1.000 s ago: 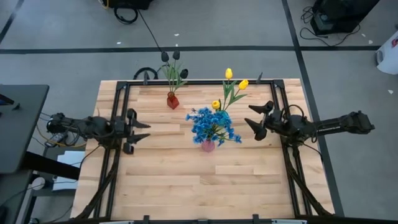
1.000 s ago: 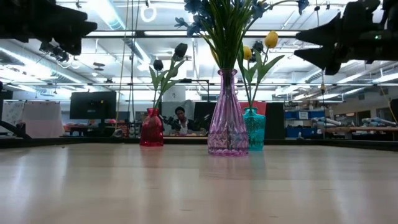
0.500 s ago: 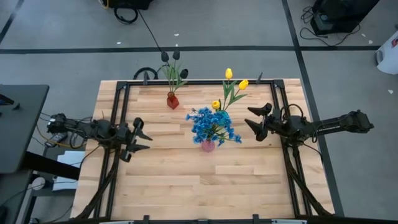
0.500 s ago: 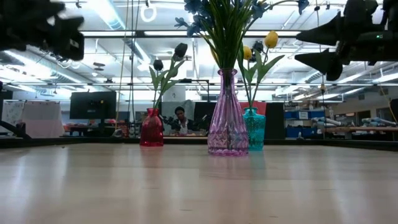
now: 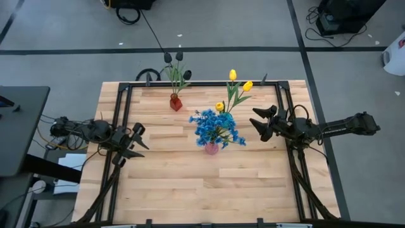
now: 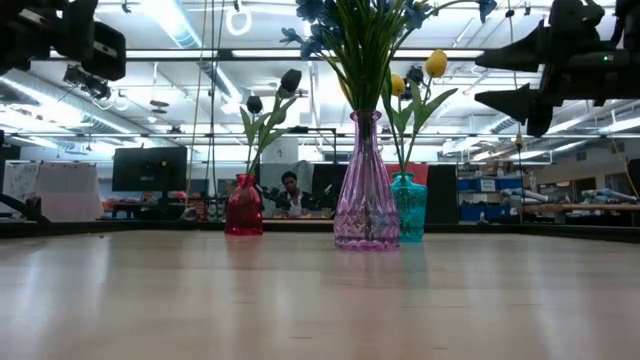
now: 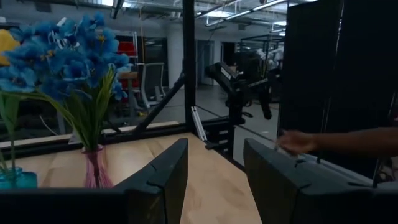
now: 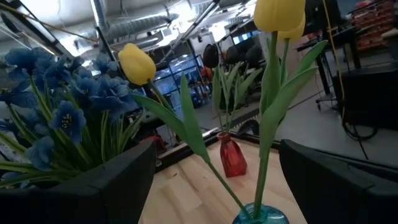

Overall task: Sort flowers into vase by color
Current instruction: Return to Home Position

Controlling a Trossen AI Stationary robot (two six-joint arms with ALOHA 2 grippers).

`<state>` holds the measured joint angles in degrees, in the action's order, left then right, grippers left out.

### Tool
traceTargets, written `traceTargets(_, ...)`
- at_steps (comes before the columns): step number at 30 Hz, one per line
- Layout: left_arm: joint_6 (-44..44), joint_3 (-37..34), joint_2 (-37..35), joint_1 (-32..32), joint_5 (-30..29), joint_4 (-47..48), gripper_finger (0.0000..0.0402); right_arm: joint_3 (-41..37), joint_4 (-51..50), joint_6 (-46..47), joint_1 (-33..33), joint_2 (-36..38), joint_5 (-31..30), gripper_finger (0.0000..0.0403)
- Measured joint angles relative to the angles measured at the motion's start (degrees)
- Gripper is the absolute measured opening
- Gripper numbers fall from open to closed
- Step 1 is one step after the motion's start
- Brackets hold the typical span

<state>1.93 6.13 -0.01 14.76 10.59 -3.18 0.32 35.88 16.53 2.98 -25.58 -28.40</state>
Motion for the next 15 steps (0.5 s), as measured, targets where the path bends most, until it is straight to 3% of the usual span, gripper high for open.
traceTargets(15,0.0,0.0,0.0,0.0,-0.4,-0.3,0.016,0.0,0.0,-0.1,0.0,0.0,0.0,0.0347)
